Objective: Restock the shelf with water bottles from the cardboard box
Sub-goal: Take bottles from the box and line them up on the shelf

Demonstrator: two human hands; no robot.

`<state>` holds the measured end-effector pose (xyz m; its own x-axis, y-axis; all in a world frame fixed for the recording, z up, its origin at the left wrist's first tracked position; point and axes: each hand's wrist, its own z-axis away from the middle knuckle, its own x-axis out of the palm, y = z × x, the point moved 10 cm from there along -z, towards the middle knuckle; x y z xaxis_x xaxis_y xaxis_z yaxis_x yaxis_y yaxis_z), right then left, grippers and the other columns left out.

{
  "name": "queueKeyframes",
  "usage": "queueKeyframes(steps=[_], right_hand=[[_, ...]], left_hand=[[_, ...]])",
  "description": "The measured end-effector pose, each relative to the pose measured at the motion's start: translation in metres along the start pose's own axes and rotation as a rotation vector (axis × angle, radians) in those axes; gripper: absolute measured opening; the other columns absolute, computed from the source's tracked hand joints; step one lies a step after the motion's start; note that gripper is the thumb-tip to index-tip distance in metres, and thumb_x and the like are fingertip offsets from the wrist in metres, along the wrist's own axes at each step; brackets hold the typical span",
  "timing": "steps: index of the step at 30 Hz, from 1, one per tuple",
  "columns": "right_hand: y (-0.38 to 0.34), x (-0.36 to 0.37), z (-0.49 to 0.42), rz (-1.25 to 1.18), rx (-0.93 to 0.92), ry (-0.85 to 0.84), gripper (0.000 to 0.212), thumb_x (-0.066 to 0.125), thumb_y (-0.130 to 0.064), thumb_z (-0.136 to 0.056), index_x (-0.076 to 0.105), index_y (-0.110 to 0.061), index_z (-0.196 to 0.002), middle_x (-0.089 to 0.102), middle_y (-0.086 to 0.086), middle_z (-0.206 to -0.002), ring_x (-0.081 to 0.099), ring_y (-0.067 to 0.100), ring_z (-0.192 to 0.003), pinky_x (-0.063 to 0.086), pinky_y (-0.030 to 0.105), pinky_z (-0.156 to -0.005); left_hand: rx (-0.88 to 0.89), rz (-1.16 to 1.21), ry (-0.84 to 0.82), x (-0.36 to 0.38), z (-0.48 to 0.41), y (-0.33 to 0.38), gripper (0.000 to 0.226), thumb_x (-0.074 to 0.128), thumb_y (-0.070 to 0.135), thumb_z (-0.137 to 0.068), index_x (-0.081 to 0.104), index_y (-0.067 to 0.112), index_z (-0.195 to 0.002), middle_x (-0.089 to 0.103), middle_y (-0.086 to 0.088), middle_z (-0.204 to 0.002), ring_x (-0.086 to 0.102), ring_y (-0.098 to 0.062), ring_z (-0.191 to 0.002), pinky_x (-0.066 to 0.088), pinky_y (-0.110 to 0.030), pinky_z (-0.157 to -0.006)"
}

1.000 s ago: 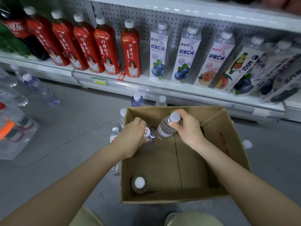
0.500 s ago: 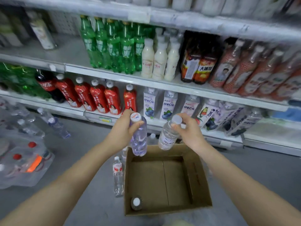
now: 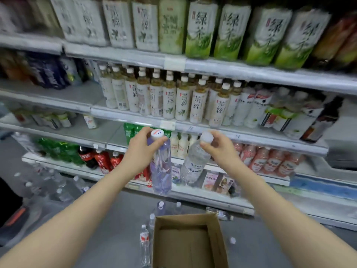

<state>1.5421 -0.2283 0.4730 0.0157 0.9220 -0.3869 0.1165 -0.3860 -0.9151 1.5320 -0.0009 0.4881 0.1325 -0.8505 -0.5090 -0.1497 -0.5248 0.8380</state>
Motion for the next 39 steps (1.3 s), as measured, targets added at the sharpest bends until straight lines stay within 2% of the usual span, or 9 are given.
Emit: queueKeyframes(steps=[3,7,11,15,18,21,27,31,39], right_hand=[[-0.06,-0.022,-0.01,-0.018,-0.034,-0.001,0.02,0.064,-0.015,-0.088,0.058,-0.015,-0.107,0.063,-0.004,-0.099,0.058,0.008,-0.089,0.044,0.016,-0.073],[-0.131,-0.055,-0.023,-0.018,-0.115,0.036,0.024,0.063,-0.014,-0.089,0.06,-0.007,-0.111,0.064,-0.001,-0.098,0.058,0.004,-0.082,0.045,0.006,-0.067],[-0.184,-0.079,-0.035,-0.039,-0.159,0.044,0.022,0.062,-0.016,-0.09,0.06,-0.01,-0.112,0.064,-0.003,-0.096,0.059,0.003,-0.08,0.045,0.006,-0.063],[-0.222,-0.1,-0.041,-0.055,-0.21,0.054,0.019,0.061,-0.019,-0.092,0.058,-0.016,-0.11,0.063,-0.006,-0.096,0.059,0.002,-0.081,0.046,0.014,-0.069],[-0.246,-0.116,-0.047,-0.043,-0.264,0.078,0.017,0.06,-0.017,-0.092,0.058,-0.016,-0.109,0.062,-0.004,-0.097,0.057,0.004,-0.082,0.045,0.011,-0.065],[-0.263,-0.127,-0.052,-0.026,-0.312,0.088,0.016,0.06,-0.017,-0.091,0.059,-0.017,-0.108,0.064,0.0,-0.1,0.059,0.01,-0.087,0.045,0.014,-0.069],[-0.291,-0.149,-0.061,-0.04,-0.358,0.108,0.016,0.061,-0.019,-0.091,0.057,-0.021,-0.107,0.064,-0.001,-0.101,0.058,0.007,-0.088,0.046,0.015,-0.074],[-0.306,-0.159,-0.071,-0.032,-0.365,0.143,0.017,0.061,-0.019,-0.091,0.057,-0.022,-0.107,0.062,-0.005,-0.099,0.057,0.005,-0.087,0.045,0.012,-0.067],[-0.332,-0.181,-0.102,-0.078,-0.361,0.221,0.016,0.059,-0.02,-0.092,0.058,-0.019,-0.108,0.067,0.001,-0.1,0.062,0.011,-0.09,0.049,0.023,-0.077]], left_hand=[[0.002,0.022,0.017,-0.031,-0.016,0.047,0.028,0.062,0.04,-0.086,0.056,0.016,-0.099,0.061,0.001,-0.092,0.055,-0.012,-0.081,0.041,-0.026,-0.069],[0.04,0.043,0.048,-0.063,-0.035,0.112,0.021,0.062,0.037,-0.087,0.057,0.02,-0.099,0.057,0.007,-0.085,0.05,-0.006,-0.071,0.037,-0.025,-0.059],[0.127,0.058,0.064,-0.087,-0.049,0.174,0.016,0.061,0.028,-0.089,0.061,0.014,-0.096,0.058,0.011,-0.079,0.05,0.0,-0.067,0.036,-0.018,-0.058],[0.177,0.037,0.093,-0.102,-0.055,0.22,0.013,0.058,0.026,-0.092,0.056,0.015,-0.097,0.058,0.008,-0.081,0.051,-0.004,-0.068,0.04,-0.009,-0.047],[0.213,-0.019,0.132,-0.108,-0.058,0.246,0.016,0.057,0.028,-0.092,0.054,0.013,-0.097,0.059,0.002,-0.084,0.05,-0.004,-0.068,0.038,-0.013,-0.047],[0.206,-0.042,0.155,-0.114,-0.064,0.261,0.015,0.056,0.03,-0.092,0.051,0.016,-0.096,0.057,0.006,-0.086,0.05,-0.003,-0.072,0.031,-0.014,-0.052],[0.254,-0.011,0.184,-0.124,-0.081,0.292,0.016,0.056,0.031,-0.092,0.052,0.019,-0.103,0.058,0.008,-0.092,0.053,-0.007,-0.074,0.037,-0.022,-0.058],[0.319,-0.032,0.186,-0.127,-0.096,0.315,0.018,0.056,0.034,-0.091,0.052,0.021,-0.104,0.057,0.011,-0.09,0.052,-0.004,-0.07,0.037,-0.023,-0.056],[0.352,-0.027,0.218,-0.149,-0.134,0.344,0.026,0.058,0.036,-0.09,0.056,0.014,-0.104,0.058,0.004,-0.089,0.053,-0.008,-0.077,0.041,-0.021,-0.063]])
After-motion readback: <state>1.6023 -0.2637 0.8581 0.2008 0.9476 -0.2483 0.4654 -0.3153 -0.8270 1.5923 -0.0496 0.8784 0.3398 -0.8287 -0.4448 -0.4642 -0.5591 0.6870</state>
